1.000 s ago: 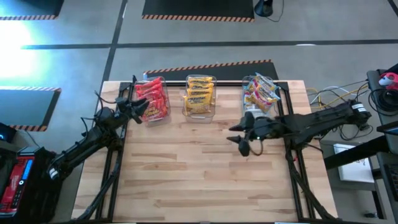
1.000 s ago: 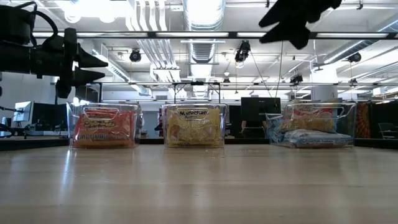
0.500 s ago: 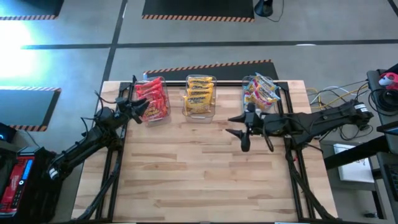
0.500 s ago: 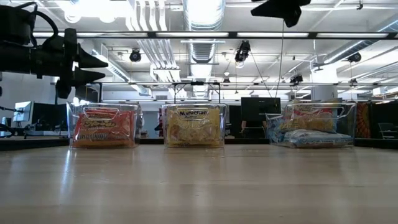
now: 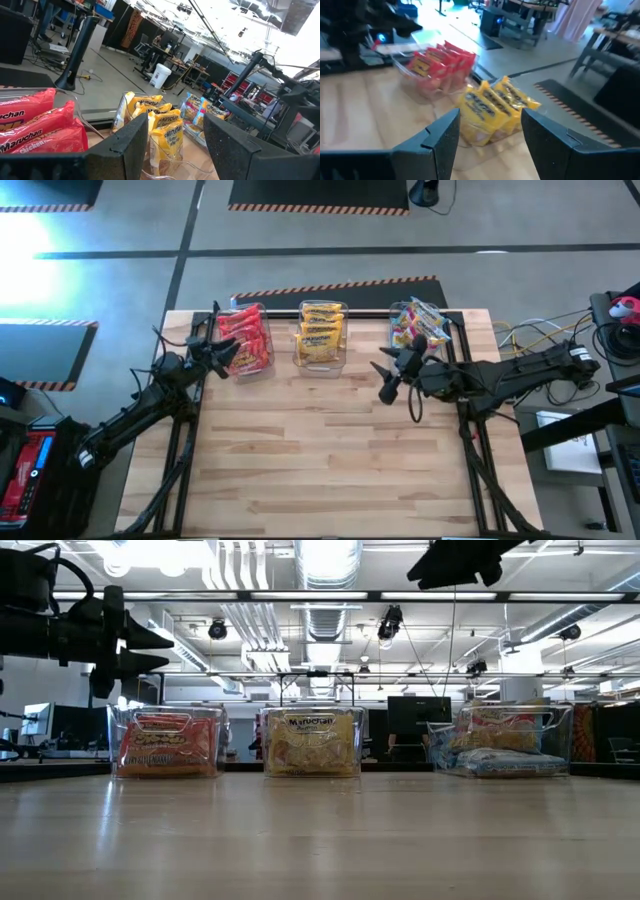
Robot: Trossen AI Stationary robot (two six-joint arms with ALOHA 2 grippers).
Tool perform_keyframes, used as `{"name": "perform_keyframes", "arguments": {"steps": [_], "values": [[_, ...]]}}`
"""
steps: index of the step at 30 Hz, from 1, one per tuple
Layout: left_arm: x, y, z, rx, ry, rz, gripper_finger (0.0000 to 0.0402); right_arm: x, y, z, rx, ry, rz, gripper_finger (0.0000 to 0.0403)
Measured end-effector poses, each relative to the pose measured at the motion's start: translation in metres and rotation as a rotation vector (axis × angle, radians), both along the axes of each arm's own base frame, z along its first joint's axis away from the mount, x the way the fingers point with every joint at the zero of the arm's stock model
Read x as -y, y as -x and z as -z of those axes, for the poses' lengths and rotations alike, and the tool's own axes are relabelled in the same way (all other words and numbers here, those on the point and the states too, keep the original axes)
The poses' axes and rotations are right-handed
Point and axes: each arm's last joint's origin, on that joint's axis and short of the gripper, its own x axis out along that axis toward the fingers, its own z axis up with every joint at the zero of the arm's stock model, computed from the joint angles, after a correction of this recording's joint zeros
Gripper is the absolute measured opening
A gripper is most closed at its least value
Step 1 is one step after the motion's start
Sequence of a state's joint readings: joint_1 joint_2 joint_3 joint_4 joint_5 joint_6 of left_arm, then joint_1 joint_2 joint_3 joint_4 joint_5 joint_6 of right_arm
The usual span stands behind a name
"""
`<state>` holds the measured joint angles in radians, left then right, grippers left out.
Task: Sort Maruchan noodles
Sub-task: Return to Home Position
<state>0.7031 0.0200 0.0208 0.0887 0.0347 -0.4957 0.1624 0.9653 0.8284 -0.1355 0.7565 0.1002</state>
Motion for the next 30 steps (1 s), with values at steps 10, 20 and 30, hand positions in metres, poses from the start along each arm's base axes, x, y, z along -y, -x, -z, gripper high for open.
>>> {"name": "perform_keyframes", "arguments": {"steps": [10, 20, 30], "values": [[0.000, 0.000, 0.000, 0.000, 0.000, 0.000, 0.0174, 0.020, 0.012, -0.009, -0.063, 0.142, 0.115, 0.0201], [0.000, 0.000, 0.000, 0.000, 0.000, 0.001, 0.0174, 0.022, 0.044, -0.019, -0.009, 0.048, 0.125, 0.0201], [0.000, 0.000, 0.000, 0.000, 0.000, 0.001, 0.0174, 0.016, 0.069, 0.002, 0.074, -0.111, -0.201, 0.0201]]}}
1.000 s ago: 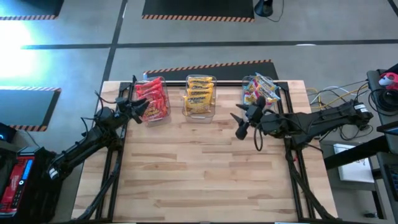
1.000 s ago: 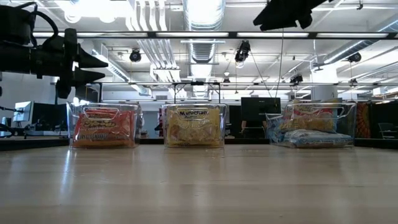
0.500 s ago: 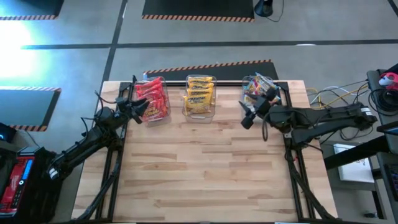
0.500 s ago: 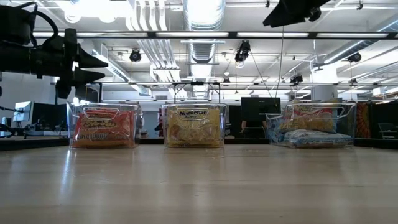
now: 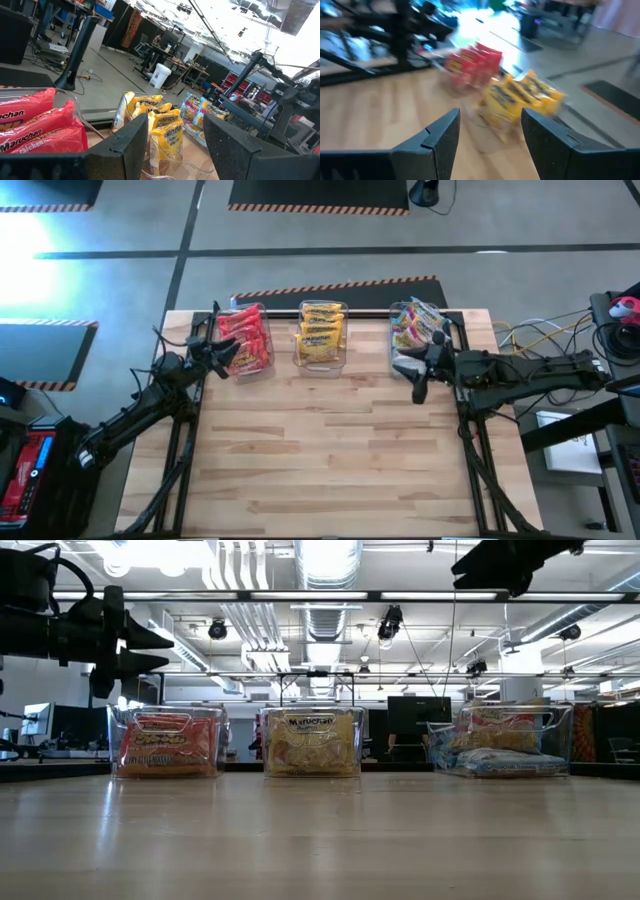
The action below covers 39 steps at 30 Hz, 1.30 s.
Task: Sort Maruchan noodles
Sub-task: Return to Home Position
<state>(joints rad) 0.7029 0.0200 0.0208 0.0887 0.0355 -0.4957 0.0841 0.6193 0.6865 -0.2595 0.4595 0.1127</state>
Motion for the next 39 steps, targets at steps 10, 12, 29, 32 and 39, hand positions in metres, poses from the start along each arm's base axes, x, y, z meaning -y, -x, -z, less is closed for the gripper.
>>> {"name": "perform_keyframes", "arguments": {"steps": [10, 12, 29, 32, 39], "values": [[0.000, 0.000, 0.000, 0.000, 0.000, 0.000, 0.0174, -0.006, 0.027, 0.042, 0.341, 0.013, -0.291, 0.0201], [0.000, 0.000, 0.000, 0.000, 0.000, 0.000, 0.0174, -0.005, 0.032, 0.051, 0.385, -0.006, -0.289, 0.0201], [0.000, 0.000, 0.000, 0.000, 0.000, 0.003, 0.0174, -0.001, 0.061, 0.115, 0.515, -0.057, -0.272, 0.0201], [0.000, 0.000, 0.000, 0.000, 0.000, 0.003, 0.0174, 0.001, 0.061, 0.114, 0.522, -0.056, -0.261, 0.0201], [0.000, 0.000, 0.000, 0.000, 0.000, -0.001, 0.0174, 0.007, 0.061, 0.114, 0.523, -0.027, -0.200, 0.0201]]}}
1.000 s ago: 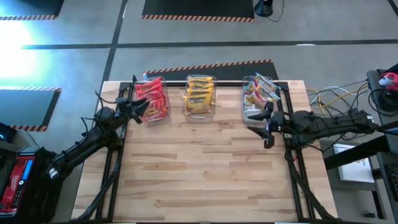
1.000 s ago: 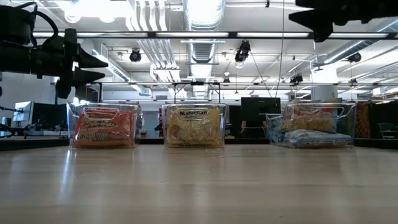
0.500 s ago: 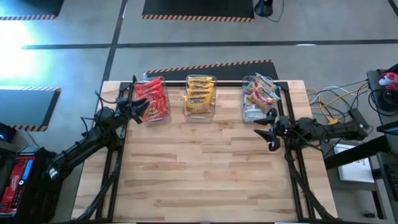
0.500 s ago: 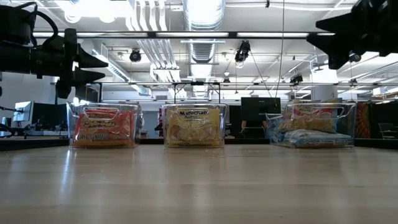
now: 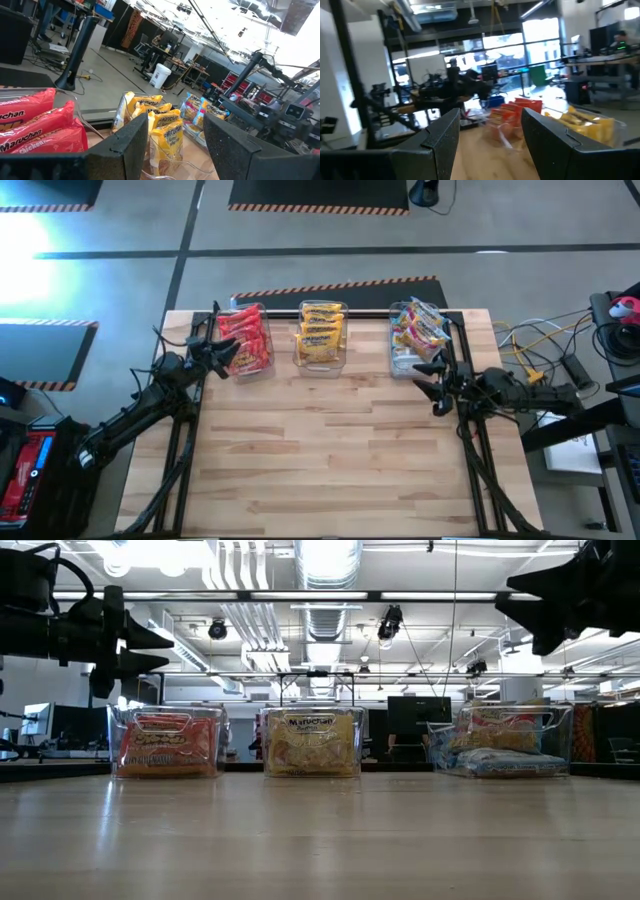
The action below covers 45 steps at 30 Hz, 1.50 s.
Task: Sort Maruchan noodles
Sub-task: Return to Home Position
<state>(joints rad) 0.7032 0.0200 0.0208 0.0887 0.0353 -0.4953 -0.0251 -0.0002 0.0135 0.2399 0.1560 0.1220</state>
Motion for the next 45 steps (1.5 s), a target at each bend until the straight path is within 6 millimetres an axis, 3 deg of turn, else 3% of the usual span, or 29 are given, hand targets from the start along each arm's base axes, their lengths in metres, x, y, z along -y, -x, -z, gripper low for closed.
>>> {"name": "perform_keyframes", "arguments": {"steps": [10, 45], "values": [[0.000, 0.000, 0.000, 0.000, 0.000, 0.000, 0.0174, 0.012, -0.003, 0.004, -0.053, 0.002, 0.129, 0.0201], [0.000, 0.000, 0.000, 0.000, 0.000, 0.001, 0.0174, 0.009, -0.006, 0.007, -0.094, 0.002, 0.091, 0.0201]]}}
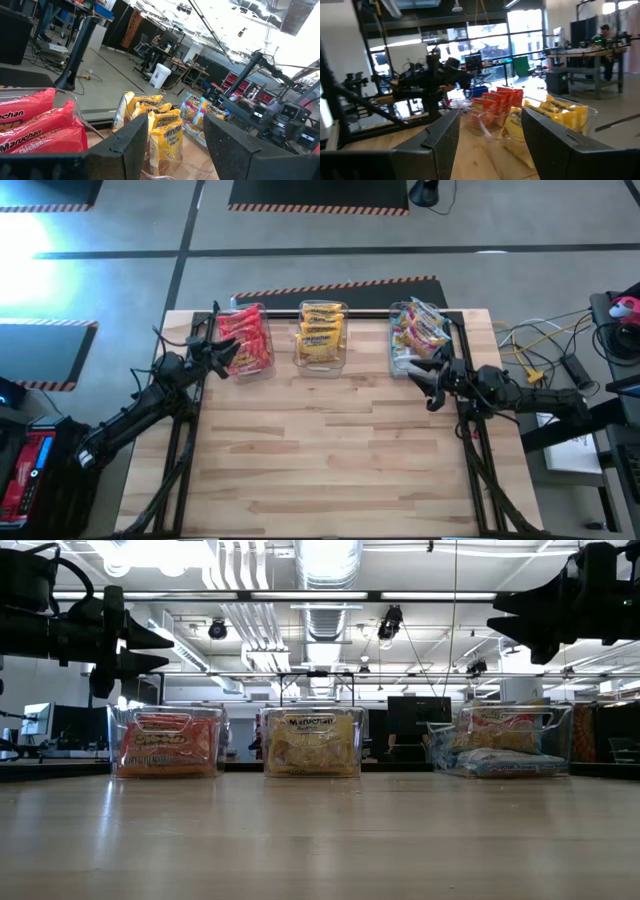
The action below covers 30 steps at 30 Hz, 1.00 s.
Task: Sort Maruchan noodles
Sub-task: Return to Home Position
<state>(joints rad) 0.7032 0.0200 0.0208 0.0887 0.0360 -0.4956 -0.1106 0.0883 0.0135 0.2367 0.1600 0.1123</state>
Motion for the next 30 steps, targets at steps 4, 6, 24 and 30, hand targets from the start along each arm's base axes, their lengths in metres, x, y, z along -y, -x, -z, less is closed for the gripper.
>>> {"name": "perform_keyframes", "arguments": {"steps": [4, 6, 24, 30], "values": [[0.0000, 0.0000, 0.0000, 0.000, 0.000, 0.000, 0.0174, -0.0015, -0.0002, 0.0001, 0.000, 0.000, -0.017, 0.0201], [0.0000, 0.0000, 0.0000, 0.000, 0.000, 0.000, 0.0174, -0.0015, -0.0003, 0.0001, 0.000, 0.000, -0.016, 0.0201], [0.0000, 0.0000, 0.0000, 0.000, 0.000, 0.000, 0.0174, -0.0015, -0.0002, 0.0001, 0.000, 0.000, -0.016, 0.0201], [0.0000, 0.0000, 0.0000, 0.000, 0.000, 0.000, 0.0174, -0.0015, -0.0002, 0.0001, 0.000, 0.000, -0.016, 0.0201]]}}
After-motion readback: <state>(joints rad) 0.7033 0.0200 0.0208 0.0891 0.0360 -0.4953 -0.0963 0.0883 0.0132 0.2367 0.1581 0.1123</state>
